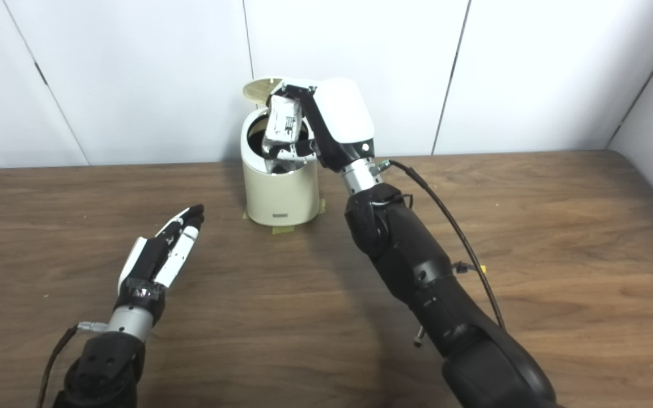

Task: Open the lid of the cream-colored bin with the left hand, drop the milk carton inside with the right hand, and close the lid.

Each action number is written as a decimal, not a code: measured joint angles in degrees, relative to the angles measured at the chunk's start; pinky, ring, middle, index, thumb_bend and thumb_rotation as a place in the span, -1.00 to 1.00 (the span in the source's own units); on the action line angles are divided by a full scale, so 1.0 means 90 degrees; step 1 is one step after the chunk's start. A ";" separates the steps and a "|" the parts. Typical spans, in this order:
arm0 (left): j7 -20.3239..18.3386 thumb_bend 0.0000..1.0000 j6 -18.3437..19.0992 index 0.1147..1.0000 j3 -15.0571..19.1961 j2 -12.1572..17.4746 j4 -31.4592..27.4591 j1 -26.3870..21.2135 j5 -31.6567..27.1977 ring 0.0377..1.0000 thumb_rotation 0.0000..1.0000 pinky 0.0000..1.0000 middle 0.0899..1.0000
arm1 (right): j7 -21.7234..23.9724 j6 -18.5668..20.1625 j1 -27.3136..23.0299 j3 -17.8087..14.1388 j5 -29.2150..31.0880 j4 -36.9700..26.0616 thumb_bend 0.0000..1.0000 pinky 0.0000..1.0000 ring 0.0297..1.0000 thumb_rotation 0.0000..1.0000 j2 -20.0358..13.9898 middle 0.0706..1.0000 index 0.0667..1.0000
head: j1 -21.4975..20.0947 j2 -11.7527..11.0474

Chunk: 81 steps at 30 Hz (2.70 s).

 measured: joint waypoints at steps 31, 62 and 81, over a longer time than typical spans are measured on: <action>-0.0006 -0.27 0.0030 0.78 0.0069 -0.0069 -0.0033 0.0017 -0.0217 0.97 0.50 1.00 0.83 | 0.0605 0.0771 0.0006 0.0142 -0.0037 -0.0253 0.81 0.29 0.42 -0.73 0.0001 0.51 0.41 | 0.0010 0.0010; 0.0033 -0.30 0.0074 0.79 0.0308 -0.0115 0.0197 -0.0535 -0.0331 0.96 0.79 1.00 0.82 | 0.0475 0.0358 0.1102 -0.0476 0.0660 -0.1703 0.02 -0.41 -0.32 -1.00 -0.0111 -0.12 0.02 | 0.0049 -0.0020; -0.0735 -0.16 0.0359 0.64 0.0477 0.1100 0.1535 -0.2845 -0.1833 0.75 0.23 0.81 0.68 | 0.3131 0.4393 0.3569 -0.2965 0.6104 -0.5190 0.03 0.61 0.75 0.64 0.1245 0.77 0.70 | 0.0107 -0.0205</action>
